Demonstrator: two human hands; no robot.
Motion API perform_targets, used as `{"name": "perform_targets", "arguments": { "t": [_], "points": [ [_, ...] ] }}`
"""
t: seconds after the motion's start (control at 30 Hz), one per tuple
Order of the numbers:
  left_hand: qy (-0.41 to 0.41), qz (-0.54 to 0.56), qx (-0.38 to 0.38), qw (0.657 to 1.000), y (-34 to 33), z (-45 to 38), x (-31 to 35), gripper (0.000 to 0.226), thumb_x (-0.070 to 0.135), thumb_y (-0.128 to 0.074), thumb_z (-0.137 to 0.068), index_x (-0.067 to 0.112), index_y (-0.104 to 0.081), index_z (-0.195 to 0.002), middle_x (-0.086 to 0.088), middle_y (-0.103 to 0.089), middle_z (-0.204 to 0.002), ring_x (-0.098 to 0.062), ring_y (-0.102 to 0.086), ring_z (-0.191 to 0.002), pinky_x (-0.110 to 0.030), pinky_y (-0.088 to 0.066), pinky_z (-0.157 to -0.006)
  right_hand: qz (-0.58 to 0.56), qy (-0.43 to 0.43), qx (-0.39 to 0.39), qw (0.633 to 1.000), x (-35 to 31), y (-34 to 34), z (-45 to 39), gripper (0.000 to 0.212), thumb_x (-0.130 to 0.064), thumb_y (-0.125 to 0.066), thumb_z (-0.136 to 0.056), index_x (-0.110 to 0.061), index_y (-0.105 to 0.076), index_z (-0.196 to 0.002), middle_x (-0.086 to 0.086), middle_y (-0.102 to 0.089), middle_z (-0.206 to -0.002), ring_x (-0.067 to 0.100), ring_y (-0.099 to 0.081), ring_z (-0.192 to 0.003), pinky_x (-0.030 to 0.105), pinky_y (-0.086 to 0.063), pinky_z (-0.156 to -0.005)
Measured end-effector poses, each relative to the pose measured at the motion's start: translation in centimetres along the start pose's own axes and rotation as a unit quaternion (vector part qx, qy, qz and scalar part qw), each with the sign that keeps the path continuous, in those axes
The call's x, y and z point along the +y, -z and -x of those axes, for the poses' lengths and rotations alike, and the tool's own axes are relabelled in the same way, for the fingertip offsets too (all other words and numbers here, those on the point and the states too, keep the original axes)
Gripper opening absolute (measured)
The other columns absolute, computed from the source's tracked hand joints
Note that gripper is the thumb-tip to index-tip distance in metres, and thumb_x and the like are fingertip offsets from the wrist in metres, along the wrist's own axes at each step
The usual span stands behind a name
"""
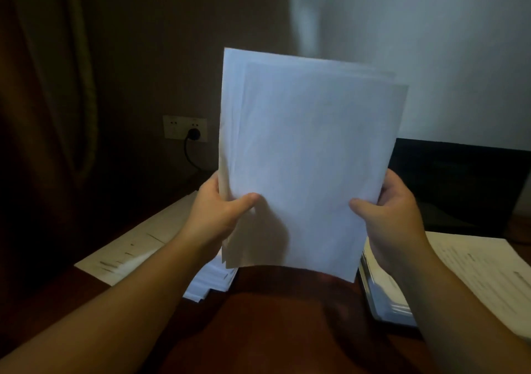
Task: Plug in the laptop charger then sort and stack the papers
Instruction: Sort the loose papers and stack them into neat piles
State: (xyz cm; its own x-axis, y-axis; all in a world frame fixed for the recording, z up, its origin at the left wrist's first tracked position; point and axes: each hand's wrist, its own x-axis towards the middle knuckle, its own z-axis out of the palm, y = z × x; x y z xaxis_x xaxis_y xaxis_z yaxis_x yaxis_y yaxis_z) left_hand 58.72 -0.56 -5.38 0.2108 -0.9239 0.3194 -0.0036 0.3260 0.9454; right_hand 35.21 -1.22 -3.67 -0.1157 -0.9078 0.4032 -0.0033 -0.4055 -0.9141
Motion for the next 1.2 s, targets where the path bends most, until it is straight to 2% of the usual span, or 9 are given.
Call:
{"name": "perform_targets", "arguments": {
  "t": [0.13,0.23,0.37,0.57,0.67,0.73,0.9,1.1,1.2],
  "points": [
    [-0.06,-0.022,0.069,0.996,-0.5,0.8,-0.7,0.055,0.02,-0.078,-0.083,0.038,-0.046,-0.124,0.018,-0.057,-0.116,-0.011,-0.059,-0.107,-0.031,-0.055,-0.083,0.019,0.001,0.014,1.0,0.4,0.3,0.6,0.038,-0.002,-0.062,-0.093,-0.037,-0.056,-0.106,-0.016,-0.07,-0.1,0.007,-0.069,-0.094,0.02,-0.054,-0.065],
    [-0.076,-0.073,0.075,0.992,-1.2,2.2,-2.2,0.062,0.019,-0.077,-0.084,0.042,-0.042,-0.13,0.026,-0.051,-0.119,-0.007,-0.052,-0.118,-0.027,-0.053,-0.087,0.037,-0.032,0.006,0.999,1.7,0.5,1.3,0.041,-0.005,-0.063,-0.093,-0.038,-0.055,-0.116,-0.016,-0.066,-0.11,0.01,-0.064,-0.103,0.031,-0.054,-0.079],
    [-0.047,-0.116,0.06,0.99,-2.1,3.3,-3.7,0.058,0.024,-0.074,-0.088,0.046,-0.041,-0.13,0.015,-0.057,-0.125,-0.019,-0.059,-0.118,-0.049,-0.057,-0.093,0.095,-0.05,0.009,0.994,2.8,0.2,1.9,0.042,-0.009,-0.061,-0.095,-0.044,-0.05,-0.116,-0.023,-0.062,-0.106,0.008,-0.06,-0.104,0.028,-0.05,-0.077],
    [-0.086,-0.088,0.114,0.986,-2.6,2.5,-3.1,0.049,0.031,-0.069,-0.091,0.037,-0.044,-0.133,0.024,-0.054,-0.121,0.0,-0.056,-0.111,-0.025,-0.054,-0.085,0.063,-0.026,0.018,0.998,1.7,0.4,1.3,0.033,-0.007,-0.058,-0.096,-0.037,-0.059,-0.108,-0.02,-0.071,-0.098,0.004,-0.07,-0.089,0.026,-0.057,-0.068],
    [-0.061,-0.137,0.099,0.984,-2.6,3.5,-4.6,0.017,0.031,-0.064,-0.094,0.038,-0.053,-0.104,0.02,-0.062,-0.103,-0.003,-0.063,-0.094,-0.022,-0.057,-0.072,0.076,-0.067,0.018,0.995,3.0,0.5,1.9,0.033,-0.009,-0.058,-0.095,-0.038,-0.058,-0.111,-0.014,-0.069,-0.105,0.011,-0.067,-0.096,0.032,-0.057,-0.074],
    [-0.047,-0.146,0.095,0.984,-2.7,4.1,-5.5,0.009,0.028,-0.061,-0.097,0.029,-0.053,-0.096,0.011,-0.064,-0.096,-0.008,-0.065,-0.085,-0.02,-0.056,-0.063,0.082,-0.09,0.02,0.992,4.0,0.3,2.6,0.03,-0.013,-0.054,-0.098,-0.043,-0.056,-0.102,-0.02,-0.065,-0.104,0.009,-0.064,-0.096,0.027,-0.053,-0.069],
    [-0.018,-0.122,0.093,0.988,-3.6,3.9,-5.2,0.017,0.028,-0.054,-0.101,0.029,-0.05,-0.118,0.018,-0.06,-0.107,-0.007,-0.065,-0.093,-0.016,-0.058,-0.063,0.102,-0.09,0.041,0.99,4.6,0.0,2.5,0.022,-0.019,-0.049,-0.102,-0.04,-0.054,-0.104,-0.025,-0.06,-0.097,0.007,-0.061,-0.089,0.022,-0.045,-0.062],
    [-0.018,-0.151,0.104,0.983,-3.6,4.0,-5.8,0.007,0.019,-0.054,-0.101,0.026,-0.054,-0.102,0.006,-0.065,-0.103,-0.011,-0.065,-0.093,-0.04,-0.061,-0.079,0.103,-0.091,0.039,0.99,4.4,0.1,2.3,0.026,-0.017,-0.049,-0.101,-0.042,-0.056,-0.102,-0.023,-0.063,-0.097,0.006,-0.063,-0.088,0.023,-0.05,-0.064],
    [-0.035,-0.173,0.103,0.979,-3.3,3.2,-5.1,0.006,0.022,-0.055,-0.101,0.027,-0.054,-0.104,0.006,-0.063,-0.109,-0.011,-0.064,-0.097,-0.036,-0.06,-0.08,0.101,-0.085,0.049,0.99,4.1,0.6,1.8,0.026,-0.02,-0.05,-0.101,-0.041,-0.057,-0.114,-0.023,-0.064,-0.104,0.007,-0.063,-0.094,0.026,-0.052,-0.067]
  ]
}}
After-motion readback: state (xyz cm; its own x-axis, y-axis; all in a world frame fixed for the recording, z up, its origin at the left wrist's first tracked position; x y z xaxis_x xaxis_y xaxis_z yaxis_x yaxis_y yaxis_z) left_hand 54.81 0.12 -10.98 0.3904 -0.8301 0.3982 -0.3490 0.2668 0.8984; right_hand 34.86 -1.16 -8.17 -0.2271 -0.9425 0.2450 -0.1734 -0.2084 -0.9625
